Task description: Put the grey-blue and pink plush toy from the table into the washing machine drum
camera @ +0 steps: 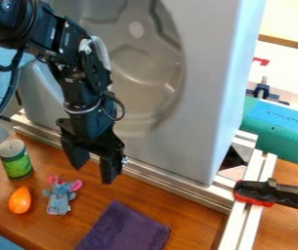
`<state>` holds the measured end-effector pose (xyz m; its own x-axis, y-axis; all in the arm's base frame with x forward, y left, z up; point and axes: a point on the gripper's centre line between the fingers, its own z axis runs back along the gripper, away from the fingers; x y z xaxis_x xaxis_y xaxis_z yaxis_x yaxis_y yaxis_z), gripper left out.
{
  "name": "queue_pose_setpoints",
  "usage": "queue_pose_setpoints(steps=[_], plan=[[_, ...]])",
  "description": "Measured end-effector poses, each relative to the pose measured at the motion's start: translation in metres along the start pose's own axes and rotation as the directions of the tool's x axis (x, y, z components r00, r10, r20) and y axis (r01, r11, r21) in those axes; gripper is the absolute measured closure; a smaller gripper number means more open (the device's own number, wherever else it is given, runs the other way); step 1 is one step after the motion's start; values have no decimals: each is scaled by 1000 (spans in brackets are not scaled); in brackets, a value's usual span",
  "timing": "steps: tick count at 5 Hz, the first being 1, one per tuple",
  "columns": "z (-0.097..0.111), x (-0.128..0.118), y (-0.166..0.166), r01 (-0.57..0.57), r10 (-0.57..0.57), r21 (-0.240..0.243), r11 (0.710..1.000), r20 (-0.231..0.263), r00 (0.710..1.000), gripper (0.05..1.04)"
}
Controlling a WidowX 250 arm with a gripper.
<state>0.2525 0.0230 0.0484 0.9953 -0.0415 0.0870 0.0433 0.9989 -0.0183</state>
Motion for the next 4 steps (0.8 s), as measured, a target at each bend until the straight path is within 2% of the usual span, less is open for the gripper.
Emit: queue_pose_setpoints(steps=[1, 2, 3, 4], plan=[[-4, -3, -1, 4, -4, -4, 1000, -19, 1000, 83], [-4, -2, 14, 63, -62, -28, 998, 8, 998, 83], [0, -1, 42, -23, 22, 66, 998, 22, 1000, 83], [-10, -7, 60, -71, 73, 111, 991, -13, 997, 83]])
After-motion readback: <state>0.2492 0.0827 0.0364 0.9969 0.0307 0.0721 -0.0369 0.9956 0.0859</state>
